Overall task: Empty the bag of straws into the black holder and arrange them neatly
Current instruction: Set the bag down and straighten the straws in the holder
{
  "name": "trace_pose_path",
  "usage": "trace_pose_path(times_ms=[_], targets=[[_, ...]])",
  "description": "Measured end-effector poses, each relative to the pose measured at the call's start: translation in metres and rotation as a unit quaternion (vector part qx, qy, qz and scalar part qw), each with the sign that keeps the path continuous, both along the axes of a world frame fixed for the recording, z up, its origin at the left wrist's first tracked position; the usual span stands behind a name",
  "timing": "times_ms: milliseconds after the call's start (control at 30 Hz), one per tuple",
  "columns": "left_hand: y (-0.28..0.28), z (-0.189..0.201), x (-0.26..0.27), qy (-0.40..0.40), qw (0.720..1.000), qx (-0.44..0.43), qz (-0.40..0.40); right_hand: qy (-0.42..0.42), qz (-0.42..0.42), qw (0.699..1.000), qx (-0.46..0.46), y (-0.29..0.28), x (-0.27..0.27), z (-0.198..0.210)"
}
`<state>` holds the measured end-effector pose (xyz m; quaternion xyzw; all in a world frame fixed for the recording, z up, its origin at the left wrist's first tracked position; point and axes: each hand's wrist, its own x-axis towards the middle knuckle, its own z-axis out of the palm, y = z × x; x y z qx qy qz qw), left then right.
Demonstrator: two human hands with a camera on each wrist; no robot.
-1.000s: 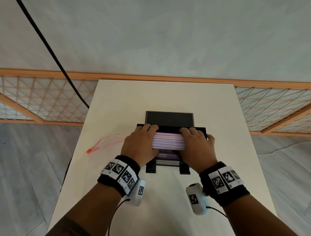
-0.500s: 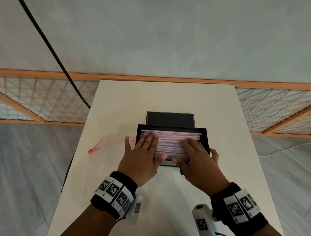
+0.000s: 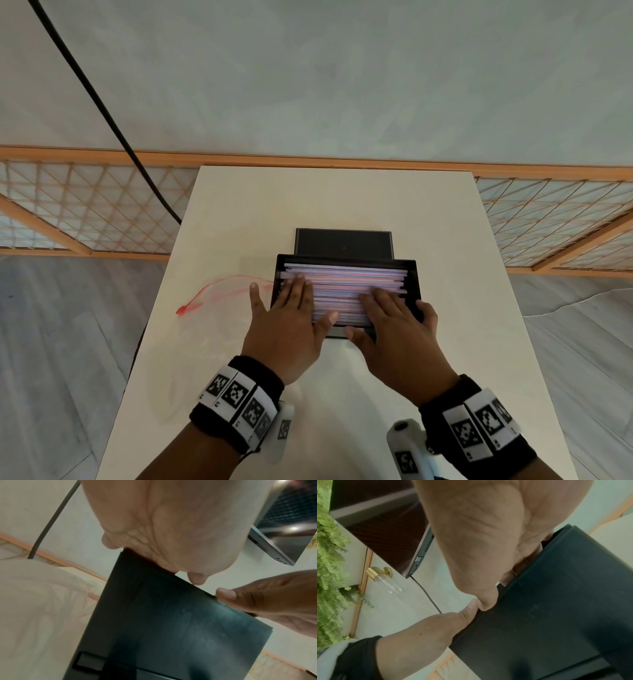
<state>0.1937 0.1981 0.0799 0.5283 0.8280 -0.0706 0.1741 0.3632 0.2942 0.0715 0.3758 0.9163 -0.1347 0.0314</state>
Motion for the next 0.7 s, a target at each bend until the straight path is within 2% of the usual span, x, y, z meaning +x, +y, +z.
trace_pose_path(times_ms=[133,200,267,300,367,467,700], targets=[[0.001,0.005,-0.005,-0.008,1.0,0.022,-0.013,-0.008,-0.009,1.0,0.013,0.001,-0.003,0.002],[-0.001,0.01,-0.008,0.015,0.992,0.12,-0.021,0.02,-0.031,0.999,0.037,0.004,-0.003,0.006],[0.0,0.01,-0.012,0.029,0.972,0.232,-0.014,0.085,-0.063,0.992,0.073,0.01,-0.004,0.01],[0.001,0.009,-0.015,0.024,0.967,0.253,-0.009,0.108,-0.072,0.988,0.086,0.013,-0.005,0.01],[0.002,0.006,-0.019,0.013,0.978,0.207,-0.018,0.101,-0.075,0.988,0.087,0.018,-0.008,0.006],[-0.001,-0.002,-0.023,0.01,0.992,0.123,-0.034,0.035,-0.063,0.995,0.067,0.02,-0.01,-0.005],[0.004,-0.004,-0.021,0.003,0.998,0.053,-0.038,0.005,-0.051,0.997,0.049,0.025,-0.012,-0.018]])
